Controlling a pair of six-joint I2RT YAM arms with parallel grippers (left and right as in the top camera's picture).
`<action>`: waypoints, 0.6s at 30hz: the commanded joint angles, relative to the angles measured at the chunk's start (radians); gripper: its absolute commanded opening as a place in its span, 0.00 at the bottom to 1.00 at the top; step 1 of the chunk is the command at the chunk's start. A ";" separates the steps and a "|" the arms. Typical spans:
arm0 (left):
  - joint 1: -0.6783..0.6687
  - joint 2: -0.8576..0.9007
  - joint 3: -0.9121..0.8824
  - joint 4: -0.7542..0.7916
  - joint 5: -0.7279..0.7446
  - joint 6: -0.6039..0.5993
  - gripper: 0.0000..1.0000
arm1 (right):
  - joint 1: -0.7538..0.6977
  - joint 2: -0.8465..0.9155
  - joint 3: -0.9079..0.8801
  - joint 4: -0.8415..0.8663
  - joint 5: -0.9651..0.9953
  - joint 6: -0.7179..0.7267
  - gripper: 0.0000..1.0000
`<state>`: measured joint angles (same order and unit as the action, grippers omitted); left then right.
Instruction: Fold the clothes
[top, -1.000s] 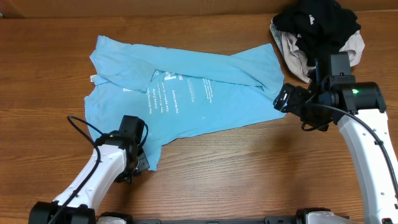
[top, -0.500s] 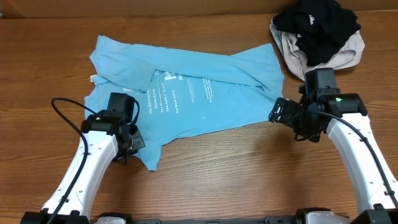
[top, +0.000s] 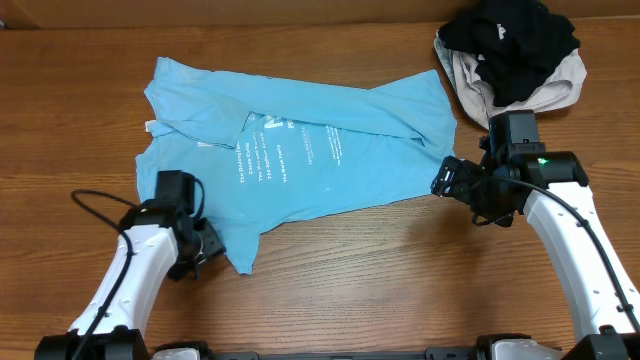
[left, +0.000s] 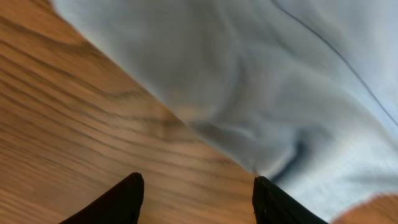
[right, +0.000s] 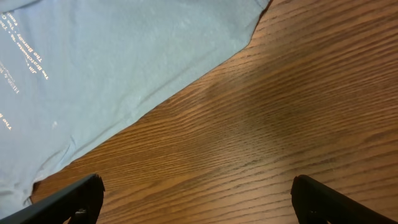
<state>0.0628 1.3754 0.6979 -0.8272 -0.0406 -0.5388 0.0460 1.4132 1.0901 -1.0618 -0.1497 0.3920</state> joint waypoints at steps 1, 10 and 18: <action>0.044 -0.006 -0.014 0.039 0.008 0.063 0.59 | 0.000 -0.003 -0.005 0.007 -0.002 -0.002 1.00; 0.055 0.053 -0.061 0.188 0.005 0.091 0.68 | 0.000 -0.003 -0.005 0.006 -0.002 -0.002 1.00; 0.055 0.210 -0.069 0.275 0.004 0.114 0.79 | 0.000 -0.003 -0.005 0.006 -0.002 0.002 1.00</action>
<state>0.1120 1.4879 0.6628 -0.5877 -0.0570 -0.4526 0.0460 1.4132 1.0901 -1.0615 -0.1501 0.3920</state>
